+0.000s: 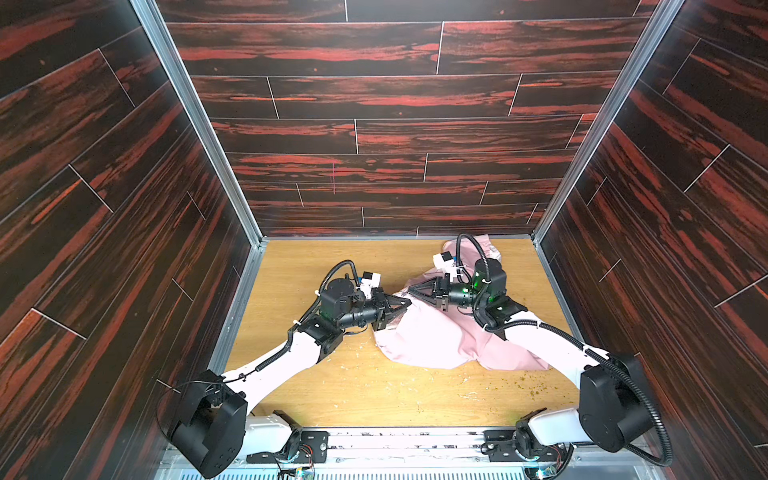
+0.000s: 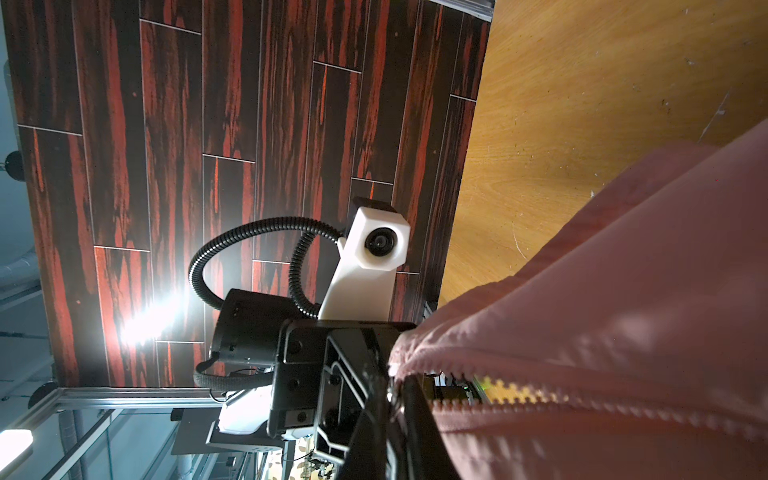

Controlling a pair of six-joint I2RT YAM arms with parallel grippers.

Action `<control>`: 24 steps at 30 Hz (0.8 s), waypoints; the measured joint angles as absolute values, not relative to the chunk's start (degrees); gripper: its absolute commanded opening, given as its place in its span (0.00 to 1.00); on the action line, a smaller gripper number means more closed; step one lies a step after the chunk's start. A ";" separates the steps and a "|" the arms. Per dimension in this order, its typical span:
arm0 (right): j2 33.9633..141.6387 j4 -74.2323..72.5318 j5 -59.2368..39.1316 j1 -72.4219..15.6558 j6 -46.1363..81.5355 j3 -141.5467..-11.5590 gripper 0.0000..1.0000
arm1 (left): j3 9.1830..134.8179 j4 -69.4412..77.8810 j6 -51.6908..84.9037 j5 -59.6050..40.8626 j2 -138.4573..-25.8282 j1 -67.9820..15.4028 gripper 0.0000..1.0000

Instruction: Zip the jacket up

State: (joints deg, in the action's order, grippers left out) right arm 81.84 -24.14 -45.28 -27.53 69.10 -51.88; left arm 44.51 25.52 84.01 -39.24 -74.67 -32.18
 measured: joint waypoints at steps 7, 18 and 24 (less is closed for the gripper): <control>81.78 -23.53 -44.93 -27.53 68.88 -51.66 0.00 | 44.51 25.69 84.03 -39.11 -74.63 -32.03 0.00; 77.73 -14.96 -41.23 -27.40 64.62 -51.68 0.00 | 42.74 25.26 84.01 -37.10 -70.81 -31.35 0.00; 77.58 -11.84 -39.72 -27.20 63.29 -51.68 0.00 | 41.39 25.26 84.03 -36.36 -69.34 -30.76 0.00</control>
State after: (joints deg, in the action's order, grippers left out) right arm 77.58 -11.84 -39.72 -27.20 63.29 -51.68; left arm 41.39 25.26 84.03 -36.36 -69.34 -30.76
